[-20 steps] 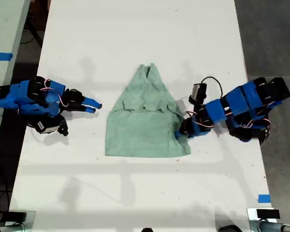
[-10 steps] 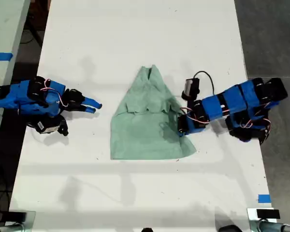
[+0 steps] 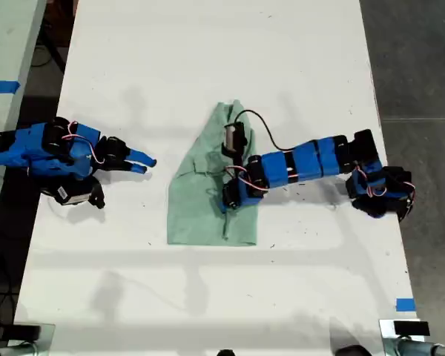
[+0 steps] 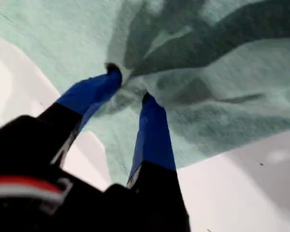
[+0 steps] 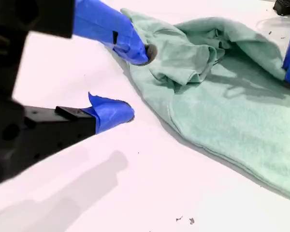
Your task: Fold t shirt
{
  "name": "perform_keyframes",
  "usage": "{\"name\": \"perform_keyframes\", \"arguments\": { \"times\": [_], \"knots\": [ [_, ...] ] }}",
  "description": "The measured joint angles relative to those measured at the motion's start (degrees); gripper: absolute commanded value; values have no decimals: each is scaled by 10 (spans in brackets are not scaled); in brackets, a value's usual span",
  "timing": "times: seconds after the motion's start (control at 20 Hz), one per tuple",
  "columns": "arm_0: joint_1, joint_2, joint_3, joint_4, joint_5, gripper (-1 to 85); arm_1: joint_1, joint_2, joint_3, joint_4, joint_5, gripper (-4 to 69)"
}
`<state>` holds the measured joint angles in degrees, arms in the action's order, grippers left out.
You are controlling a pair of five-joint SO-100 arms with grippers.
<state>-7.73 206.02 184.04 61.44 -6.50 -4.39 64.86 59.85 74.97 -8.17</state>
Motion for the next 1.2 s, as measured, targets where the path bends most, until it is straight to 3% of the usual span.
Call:
{"name": "perform_keyframes", "arguments": {
  "times": [0.15, 0.2, 0.25, 0.3, 0.5, 0.6, 0.95, 1.1, 1.2],
  "knots": [
    [0, 0, 0, 0, 0, 156, 0, -6, 0, -15, -16, 360],
    [0, 0, 0, 0, 0, 156, 0, -6, 0, -15, -18, 311],
    [0, 0, 0, 0, 0, 156, 0, 4, 0, -4, -18, 57],
    [0, 0, 0, 0, 0, 156, 0, 29, 0, 18, -18, 1],
    [0, 0, 0, 0, 0, 156, 18, 247, 104, 113, 27, 0],
    [0, 0, 0, 0, 0, 156, 20, 381, 218, 126, 62, 0],
    [0, 0, 0, 0, 0, 156, 38, 964, 879, -34, 93, 1],
    [0, 0, 0, 0, 0, 156, 46, 1150, 1068, -43, 94, 1],
    [0, 0, 0, 0, 0, 156, 68, 1297, 1136, 8, 93, 1]
  ]
}}
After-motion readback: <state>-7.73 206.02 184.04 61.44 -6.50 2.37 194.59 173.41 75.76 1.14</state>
